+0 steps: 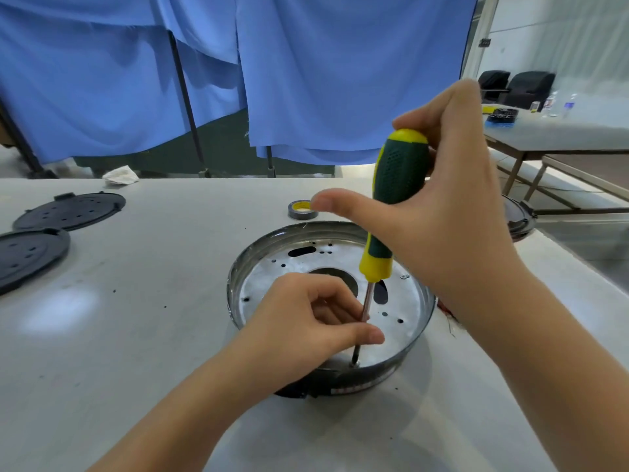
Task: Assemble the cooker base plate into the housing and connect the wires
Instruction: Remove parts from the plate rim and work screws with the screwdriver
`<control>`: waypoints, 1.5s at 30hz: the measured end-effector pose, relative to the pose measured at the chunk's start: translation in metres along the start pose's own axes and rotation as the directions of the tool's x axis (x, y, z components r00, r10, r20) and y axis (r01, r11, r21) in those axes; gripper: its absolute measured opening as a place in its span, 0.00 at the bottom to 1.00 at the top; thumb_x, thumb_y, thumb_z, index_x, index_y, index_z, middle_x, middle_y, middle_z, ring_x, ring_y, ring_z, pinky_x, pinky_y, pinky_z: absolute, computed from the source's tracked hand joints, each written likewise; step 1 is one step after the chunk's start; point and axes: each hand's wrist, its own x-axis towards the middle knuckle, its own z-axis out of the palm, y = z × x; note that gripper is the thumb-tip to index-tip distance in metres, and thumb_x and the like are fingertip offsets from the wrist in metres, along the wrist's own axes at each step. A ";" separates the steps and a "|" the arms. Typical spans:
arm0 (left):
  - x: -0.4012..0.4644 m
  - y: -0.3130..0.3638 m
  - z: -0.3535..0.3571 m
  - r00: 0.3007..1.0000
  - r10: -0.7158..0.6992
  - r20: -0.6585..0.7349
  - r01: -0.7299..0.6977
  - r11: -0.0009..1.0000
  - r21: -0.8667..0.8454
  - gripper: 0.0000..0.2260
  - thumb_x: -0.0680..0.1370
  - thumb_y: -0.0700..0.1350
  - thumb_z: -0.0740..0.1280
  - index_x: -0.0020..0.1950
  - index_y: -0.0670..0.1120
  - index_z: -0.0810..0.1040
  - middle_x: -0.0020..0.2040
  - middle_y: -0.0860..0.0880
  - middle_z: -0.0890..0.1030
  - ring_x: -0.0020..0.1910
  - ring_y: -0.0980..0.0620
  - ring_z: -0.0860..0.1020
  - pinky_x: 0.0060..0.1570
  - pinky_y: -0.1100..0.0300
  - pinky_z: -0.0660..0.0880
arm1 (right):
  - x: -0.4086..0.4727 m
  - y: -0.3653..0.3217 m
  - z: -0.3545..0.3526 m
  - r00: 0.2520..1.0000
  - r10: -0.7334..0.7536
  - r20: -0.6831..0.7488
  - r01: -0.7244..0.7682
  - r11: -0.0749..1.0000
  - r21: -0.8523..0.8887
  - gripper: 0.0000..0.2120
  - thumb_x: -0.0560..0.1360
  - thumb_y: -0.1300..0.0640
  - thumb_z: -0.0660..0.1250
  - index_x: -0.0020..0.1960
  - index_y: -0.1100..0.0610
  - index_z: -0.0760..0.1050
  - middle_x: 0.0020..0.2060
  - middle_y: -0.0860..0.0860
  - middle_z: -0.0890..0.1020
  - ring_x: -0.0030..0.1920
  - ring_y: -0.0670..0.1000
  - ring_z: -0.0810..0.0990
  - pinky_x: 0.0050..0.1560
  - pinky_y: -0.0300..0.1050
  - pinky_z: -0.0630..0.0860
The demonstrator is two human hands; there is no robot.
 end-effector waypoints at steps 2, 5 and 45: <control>-0.001 0.002 0.000 1.000 -0.006 0.005 0.006 1.000 -0.005 0.10 0.66 0.41 0.80 0.31 0.52 0.81 0.31 0.53 0.83 0.28 0.61 0.79 0.31 0.73 0.72 | -0.002 -0.001 0.000 1.000 -0.002 0.017 0.002 1.000 0.004 0.30 0.65 0.34 0.71 0.51 0.53 0.62 0.34 0.44 0.67 0.38 0.41 0.72 0.38 0.30 0.71; -0.001 0.004 0.000 0.999 -0.038 0.025 0.038 0.999 -0.013 0.11 0.69 0.40 0.77 0.31 0.53 0.81 0.30 0.54 0.83 0.27 0.63 0.78 0.31 0.75 0.71 | 0.013 0.004 0.003 0.950 0.169 0.264 -0.248 0.920 0.303 0.13 0.75 0.41 0.62 0.48 0.50 0.71 0.35 0.43 0.76 0.38 0.43 0.80 0.45 0.41 0.81; 0.000 0.005 -0.001 0.990 -0.135 0.039 0.135 0.991 -0.005 0.05 0.69 0.46 0.78 0.42 0.51 0.83 0.34 0.53 0.85 0.37 0.55 0.84 0.40 0.69 0.77 | 0.005 0.026 0.013 0.900 0.119 0.419 -0.208 0.963 0.174 0.18 0.64 0.47 0.78 0.35 0.48 0.68 0.23 0.34 0.73 0.27 0.35 0.74 0.28 0.25 0.68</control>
